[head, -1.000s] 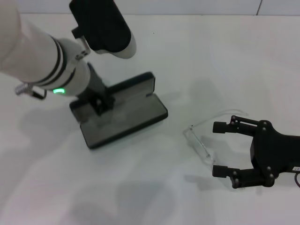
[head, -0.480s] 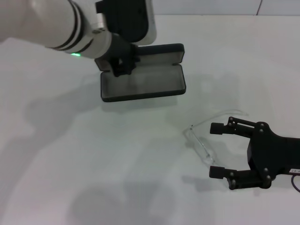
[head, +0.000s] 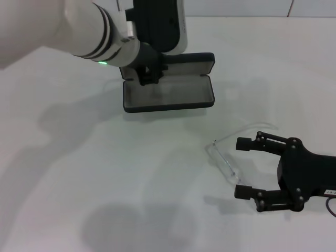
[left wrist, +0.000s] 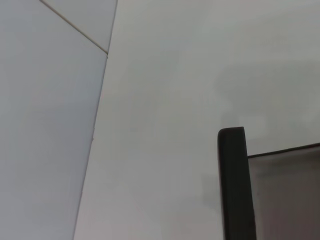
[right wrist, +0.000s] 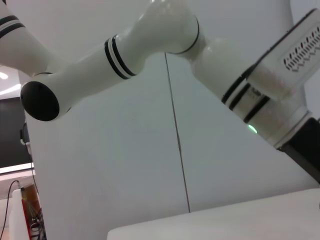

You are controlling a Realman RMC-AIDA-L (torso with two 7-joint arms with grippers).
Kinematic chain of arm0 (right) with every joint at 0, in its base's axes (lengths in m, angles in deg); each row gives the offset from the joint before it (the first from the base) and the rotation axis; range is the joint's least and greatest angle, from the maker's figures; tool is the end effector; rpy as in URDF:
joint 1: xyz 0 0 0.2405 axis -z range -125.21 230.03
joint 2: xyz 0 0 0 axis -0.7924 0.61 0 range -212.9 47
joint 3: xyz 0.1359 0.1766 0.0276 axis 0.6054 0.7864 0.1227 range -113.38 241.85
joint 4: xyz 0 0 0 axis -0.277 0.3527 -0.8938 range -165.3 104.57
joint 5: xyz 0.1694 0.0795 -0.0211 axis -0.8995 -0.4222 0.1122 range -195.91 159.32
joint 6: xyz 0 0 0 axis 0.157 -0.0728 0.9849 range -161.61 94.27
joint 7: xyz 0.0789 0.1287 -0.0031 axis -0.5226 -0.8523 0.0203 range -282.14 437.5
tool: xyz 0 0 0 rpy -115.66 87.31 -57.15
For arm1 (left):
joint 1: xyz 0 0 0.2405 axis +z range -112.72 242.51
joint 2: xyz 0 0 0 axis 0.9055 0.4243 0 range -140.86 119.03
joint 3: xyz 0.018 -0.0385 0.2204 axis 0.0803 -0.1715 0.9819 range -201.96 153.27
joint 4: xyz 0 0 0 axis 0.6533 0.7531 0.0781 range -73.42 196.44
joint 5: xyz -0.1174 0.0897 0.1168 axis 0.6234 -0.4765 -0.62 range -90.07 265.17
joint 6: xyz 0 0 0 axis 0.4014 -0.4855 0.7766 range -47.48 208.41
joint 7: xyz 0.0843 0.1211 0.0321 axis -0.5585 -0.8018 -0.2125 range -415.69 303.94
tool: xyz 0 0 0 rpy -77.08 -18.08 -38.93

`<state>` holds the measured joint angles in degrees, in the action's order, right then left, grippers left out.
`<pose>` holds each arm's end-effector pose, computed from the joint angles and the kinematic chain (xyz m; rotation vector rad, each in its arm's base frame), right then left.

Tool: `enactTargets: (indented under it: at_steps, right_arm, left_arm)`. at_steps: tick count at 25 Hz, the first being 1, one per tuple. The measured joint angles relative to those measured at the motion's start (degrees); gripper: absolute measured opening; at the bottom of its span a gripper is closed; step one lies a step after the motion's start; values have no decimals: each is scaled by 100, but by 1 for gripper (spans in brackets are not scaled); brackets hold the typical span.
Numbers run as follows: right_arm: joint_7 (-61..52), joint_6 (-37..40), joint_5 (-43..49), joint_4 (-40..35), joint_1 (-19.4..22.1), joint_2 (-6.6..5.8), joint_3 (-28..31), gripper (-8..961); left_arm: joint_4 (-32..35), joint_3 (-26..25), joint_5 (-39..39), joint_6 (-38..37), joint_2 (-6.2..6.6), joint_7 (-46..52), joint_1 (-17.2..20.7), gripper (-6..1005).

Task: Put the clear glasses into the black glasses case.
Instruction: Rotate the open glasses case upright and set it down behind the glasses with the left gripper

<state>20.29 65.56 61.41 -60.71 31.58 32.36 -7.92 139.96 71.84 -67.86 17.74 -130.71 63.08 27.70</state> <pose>0.2034 0.2333 -0.0071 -2.8264 0.2066 1.1388 -0.1085 0.3592 -0.0255 -2.5351 0.3058 0.5251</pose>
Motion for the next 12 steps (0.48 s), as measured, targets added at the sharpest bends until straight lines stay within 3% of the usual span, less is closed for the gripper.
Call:
enactTargets:
  at_steps: [7,12]
  right_arm:
    - [0,-26,-44,3,-46,0,0,870]
    - [0,-47,-44,3,-71,0,9,870]
  left_arm:
    - [-374,271,-45,566,-8,71,-50,188]
    - [-806,327,-7,665,-9,55,-286,188]
